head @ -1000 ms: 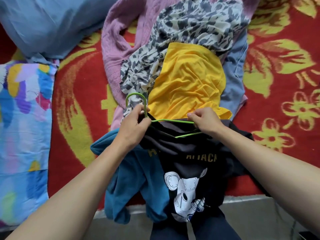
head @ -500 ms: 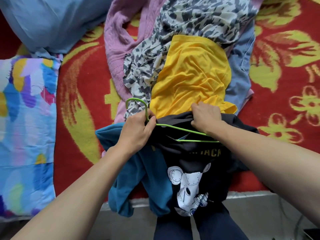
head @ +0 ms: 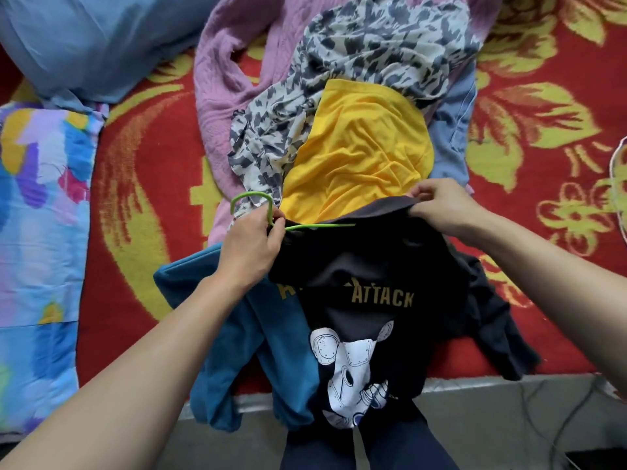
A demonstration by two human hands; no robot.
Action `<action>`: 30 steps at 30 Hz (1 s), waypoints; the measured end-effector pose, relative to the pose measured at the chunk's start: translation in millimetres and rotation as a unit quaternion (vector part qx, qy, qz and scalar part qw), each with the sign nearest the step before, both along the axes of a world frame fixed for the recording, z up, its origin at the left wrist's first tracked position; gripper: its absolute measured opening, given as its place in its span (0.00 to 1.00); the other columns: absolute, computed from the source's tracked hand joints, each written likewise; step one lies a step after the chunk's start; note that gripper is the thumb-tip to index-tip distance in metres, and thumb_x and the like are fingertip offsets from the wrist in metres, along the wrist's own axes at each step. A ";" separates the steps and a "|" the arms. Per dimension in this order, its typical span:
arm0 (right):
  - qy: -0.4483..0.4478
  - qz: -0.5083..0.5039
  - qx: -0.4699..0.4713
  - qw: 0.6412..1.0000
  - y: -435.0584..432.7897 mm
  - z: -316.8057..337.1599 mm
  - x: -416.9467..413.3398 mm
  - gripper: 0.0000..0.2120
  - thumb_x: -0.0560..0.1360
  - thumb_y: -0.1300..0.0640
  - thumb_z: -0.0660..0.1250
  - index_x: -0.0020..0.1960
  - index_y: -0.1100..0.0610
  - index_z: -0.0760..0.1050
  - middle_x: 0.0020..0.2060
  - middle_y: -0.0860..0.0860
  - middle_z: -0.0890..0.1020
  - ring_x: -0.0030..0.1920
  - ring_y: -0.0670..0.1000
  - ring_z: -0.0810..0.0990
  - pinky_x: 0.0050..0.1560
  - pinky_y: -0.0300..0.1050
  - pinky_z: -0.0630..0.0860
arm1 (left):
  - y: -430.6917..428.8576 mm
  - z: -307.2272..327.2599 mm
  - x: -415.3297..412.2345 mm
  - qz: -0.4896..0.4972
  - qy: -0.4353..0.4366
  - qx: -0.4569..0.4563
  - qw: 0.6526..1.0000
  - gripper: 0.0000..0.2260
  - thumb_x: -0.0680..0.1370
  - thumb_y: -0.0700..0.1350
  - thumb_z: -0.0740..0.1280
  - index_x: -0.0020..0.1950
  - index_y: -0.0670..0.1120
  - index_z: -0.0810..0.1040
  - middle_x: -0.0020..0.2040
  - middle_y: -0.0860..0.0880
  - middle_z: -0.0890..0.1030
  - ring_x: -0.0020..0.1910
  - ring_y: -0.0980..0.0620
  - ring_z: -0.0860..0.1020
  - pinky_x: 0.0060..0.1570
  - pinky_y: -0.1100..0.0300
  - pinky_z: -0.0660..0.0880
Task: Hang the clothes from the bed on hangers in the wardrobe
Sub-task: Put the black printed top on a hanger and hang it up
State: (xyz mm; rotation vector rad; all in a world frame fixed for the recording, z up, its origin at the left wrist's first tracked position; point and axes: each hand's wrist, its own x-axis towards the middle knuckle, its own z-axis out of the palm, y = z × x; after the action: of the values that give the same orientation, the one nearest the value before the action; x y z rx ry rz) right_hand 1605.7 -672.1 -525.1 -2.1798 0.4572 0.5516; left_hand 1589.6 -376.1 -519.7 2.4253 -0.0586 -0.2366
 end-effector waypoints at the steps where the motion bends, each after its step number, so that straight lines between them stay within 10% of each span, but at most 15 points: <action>1: -0.011 0.033 0.013 0.999 12.8 6.4 1.3 0.10 0.68 0.64 0.68 0.45 0.51 0.78 0.37 0.50 0.79 0.34 0.48 0.74 0.36 0.40 0.69 | -5.2 2.8 -0.5 -0.005 -0.011 0.000 1.000 0.05 0.78 0.42 0.66 0.49 0.42 0.80 0.37 0.60 0.69 0.44 0.58 0.66 0.47 0.60 0.65; 5: -0.087 0.249 -0.152 0.953 53.7 5.5 -10.4 0.26 0.72 0.47 0.70 0.68 0.43 0.69 0.53 0.51 0.75 0.50 0.55 0.78 0.49 0.49 0.74 | -11.8 12.7 7.1 -0.045 -0.028 -0.015 0.998 0.05 0.75 0.41 0.68 0.50 0.42 0.80 0.37 0.55 0.75 0.38 0.59 0.67 0.41 0.65 0.61; 14: -0.178 0.245 -0.323 0.897 32.6 -16.3 -15.8 0.18 0.78 0.40 0.60 0.47 0.52 0.81 0.45 0.52 0.80 0.46 0.60 0.81 0.37 0.47 0.65 | 34.8 -6.4 10.5 -0.016 0.016 0.033 0.999 0.17 0.68 0.42 0.54 0.48 0.44 0.80 0.44 0.42 0.80 0.45 0.42 0.76 0.45 0.55 0.68; 23: -0.003 0.153 -0.036 0.988 -18.3 -11.6 -12.5 0.11 0.72 0.65 0.69 0.47 0.52 0.83 0.45 0.53 0.86 0.47 0.49 0.81 0.49 0.40 0.74 | 54.9 -16.7 -8.7 0.019 0.062 -0.017 0.998 0.09 0.69 0.42 0.54 0.36 0.43 0.74 0.33 0.47 0.74 0.37 0.46 0.71 0.36 0.57 0.60; 27: -0.052 0.251 -0.183 0.949 8.6 14.9 2.1 0.13 0.72 0.56 0.68 0.54 0.45 0.82 0.53 0.45 0.83 0.55 0.48 0.78 0.49 0.44 0.72 | 45.8 -9.1 -5.8 0.034 0.059 -0.034 0.997 0.14 0.76 0.41 0.61 0.31 0.48 0.66 0.29 0.52 0.68 0.31 0.51 0.66 0.34 0.54 0.62; 30: -0.075 0.300 -0.109 0.945 47.5 25.7 0.7 0.09 0.74 0.47 0.68 0.53 0.44 0.80 0.51 0.43 0.83 0.54 0.49 0.79 0.53 0.47 0.75 | 43.4 2.4 2.3 0.029 0.047 -0.043 0.998 0.16 0.77 0.42 0.63 0.30 0.51 0.65 0.29 0.53 0.68 0.31 0.52 0.66 0.34 0.54 0.62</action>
State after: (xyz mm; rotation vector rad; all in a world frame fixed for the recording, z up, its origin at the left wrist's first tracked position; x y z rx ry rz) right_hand 1606.5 -624.6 -499.5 -2.5533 -0.2599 0.6711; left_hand 1591.9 -332.7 -517.3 2.3238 0.0421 -0.3148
